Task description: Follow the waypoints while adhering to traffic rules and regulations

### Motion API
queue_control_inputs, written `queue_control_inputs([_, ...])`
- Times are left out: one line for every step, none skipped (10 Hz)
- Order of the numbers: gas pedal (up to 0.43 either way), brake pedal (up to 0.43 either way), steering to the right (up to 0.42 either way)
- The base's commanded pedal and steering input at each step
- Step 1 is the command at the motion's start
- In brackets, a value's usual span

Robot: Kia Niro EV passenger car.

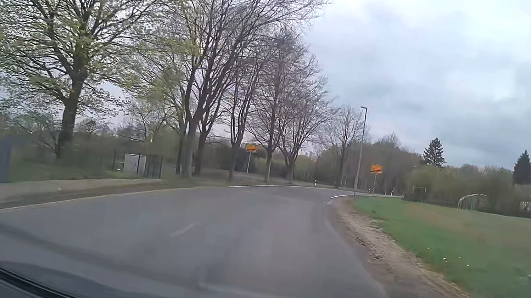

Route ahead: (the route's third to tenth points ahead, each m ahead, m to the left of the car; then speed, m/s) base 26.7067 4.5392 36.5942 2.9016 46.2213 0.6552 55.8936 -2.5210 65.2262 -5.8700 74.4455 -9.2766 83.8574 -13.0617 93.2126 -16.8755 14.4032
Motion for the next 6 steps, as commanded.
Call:
queue_control_inputs([0.169,0.000,0.013])
queue_control_inputs([0.169,0.000,0.016])
queue_control_inputs([0.169,0.000,0.017])
queue_control_inputs([0.169,0.000,0.017])
queue_control_inputs([0.169,0.000,0.018])
queue_control_inputs([0.169,0.006,0.019])
